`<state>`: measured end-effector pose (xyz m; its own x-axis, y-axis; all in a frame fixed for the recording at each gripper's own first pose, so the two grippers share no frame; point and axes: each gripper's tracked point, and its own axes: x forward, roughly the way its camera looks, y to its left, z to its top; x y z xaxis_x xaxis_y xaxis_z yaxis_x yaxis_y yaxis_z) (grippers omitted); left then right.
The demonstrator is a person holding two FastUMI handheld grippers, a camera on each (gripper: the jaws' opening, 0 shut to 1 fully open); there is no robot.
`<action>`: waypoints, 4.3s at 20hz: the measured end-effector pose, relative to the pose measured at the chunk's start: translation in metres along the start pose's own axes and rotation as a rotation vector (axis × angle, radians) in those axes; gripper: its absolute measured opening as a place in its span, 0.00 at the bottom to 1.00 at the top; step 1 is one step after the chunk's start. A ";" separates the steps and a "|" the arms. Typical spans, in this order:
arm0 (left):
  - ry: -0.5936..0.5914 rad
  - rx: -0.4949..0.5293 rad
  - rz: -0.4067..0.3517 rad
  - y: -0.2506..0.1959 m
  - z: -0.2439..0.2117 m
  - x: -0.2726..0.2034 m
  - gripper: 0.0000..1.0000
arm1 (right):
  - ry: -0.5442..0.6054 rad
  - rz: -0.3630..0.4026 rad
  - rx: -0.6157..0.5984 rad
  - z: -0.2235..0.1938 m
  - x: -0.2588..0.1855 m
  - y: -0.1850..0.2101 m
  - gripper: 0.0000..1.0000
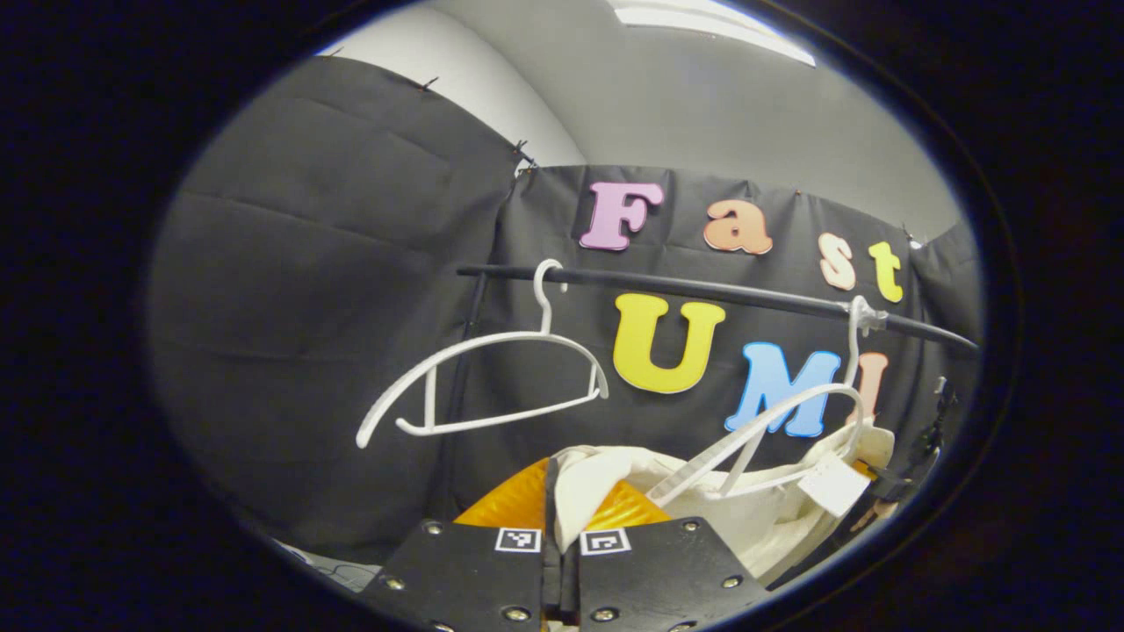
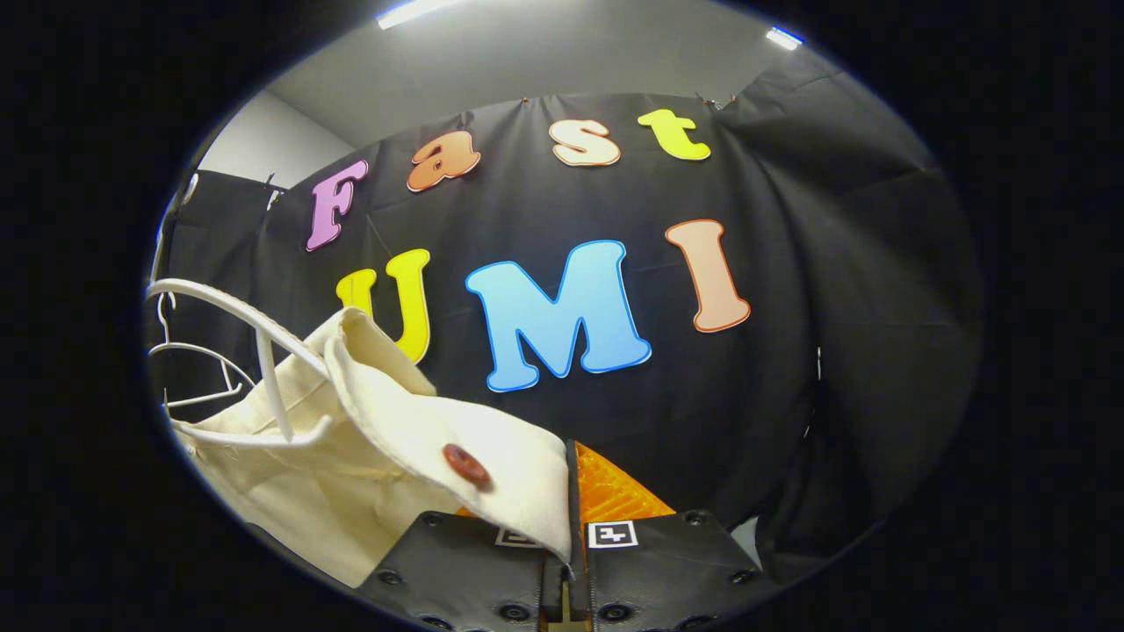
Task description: Grasp the clothes on the hanger with both hands and then place them into the laundry hamper below.
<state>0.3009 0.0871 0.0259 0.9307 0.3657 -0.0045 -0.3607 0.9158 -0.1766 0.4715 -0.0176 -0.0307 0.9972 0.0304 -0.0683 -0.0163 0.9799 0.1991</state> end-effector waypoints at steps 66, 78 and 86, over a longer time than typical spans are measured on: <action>0.926 0.100 -0.335 0.151 -0.547 -0.209 0.02 | 0.958 0.206 -0.169 -0.518 -0.403 0.167 0.08; 1.106 0.165 -0.199 0.222 -0.740 -0.196 0.02 | 1.057 0.223 -0.314 -0.667 -0.386 0.153 0.07; 1.129 0.190 -0.140 0.229 -0.766 -0.203 0.02 | 1.083 0.223 -0.315 -0.682 -0.392 0.150 0.10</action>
<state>0.0761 0.0953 -0.7678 0.4529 -0.0099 -0.8915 -0.1639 0.9820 -0.0941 0.0290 0.2519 -0.6405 0.3868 0.2135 -0.8971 -0.3537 0.9328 0.0695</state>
